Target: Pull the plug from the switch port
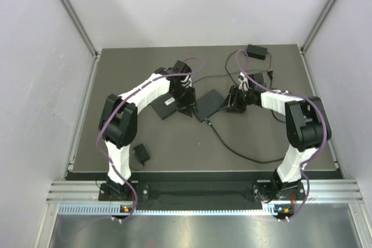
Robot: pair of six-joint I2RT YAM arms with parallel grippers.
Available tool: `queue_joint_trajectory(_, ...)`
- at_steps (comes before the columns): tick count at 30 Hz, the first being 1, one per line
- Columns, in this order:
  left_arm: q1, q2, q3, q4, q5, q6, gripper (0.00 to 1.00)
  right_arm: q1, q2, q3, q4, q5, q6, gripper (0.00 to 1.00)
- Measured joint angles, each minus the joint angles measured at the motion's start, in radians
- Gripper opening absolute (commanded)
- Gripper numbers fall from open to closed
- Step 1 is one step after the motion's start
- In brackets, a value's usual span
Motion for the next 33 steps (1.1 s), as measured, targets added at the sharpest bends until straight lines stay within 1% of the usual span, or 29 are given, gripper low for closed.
queue_joint_trajectory(4, 0.005, 0.067, 0.022, 0.047, 0.079, -0.048, 0.37, 0.003, -0.055, -0.068, 0.024, -0.077, -0.003, 0.49)
queue_joint_trajectory(7, 0.007, 0.129, 0.053, 0.074, 0.126, -0.087, 0.37, 0.007, -0.06, -0.108, 0.073, -0.133, 0.009, 0.49)
queue_joint_trajectory(12, 0.01, 0.187, 0.08, 0.13, 0.193, -0.143, 0.37, 0.022, -0.047, -0.141, 0.143, -0.201, 0.055, 0.49)
queue_joint_trajectory(19, 0.023, 0.207, 0.097, 0.171, 0.219, -0.216, 0.37, 0.047, 0.041, -0.145, 0.276, -0.269, 0.129, 0.44)
queue_joint_trajectory(25, 0.039, 0.247, 0.1, 0.176, 0.214, -0.249, 0.37, 0.056, 0.089, -0.145, 0.317, -0.296, 0.142, 0.38)
queue_joint_trajectory(33, 0.043, 0.256, 0.098, 0.177, 0.221, -0.27, 0.37, 0.069, 0.113, -0.162, 0.369, -0.327, 0.16, 0.37)
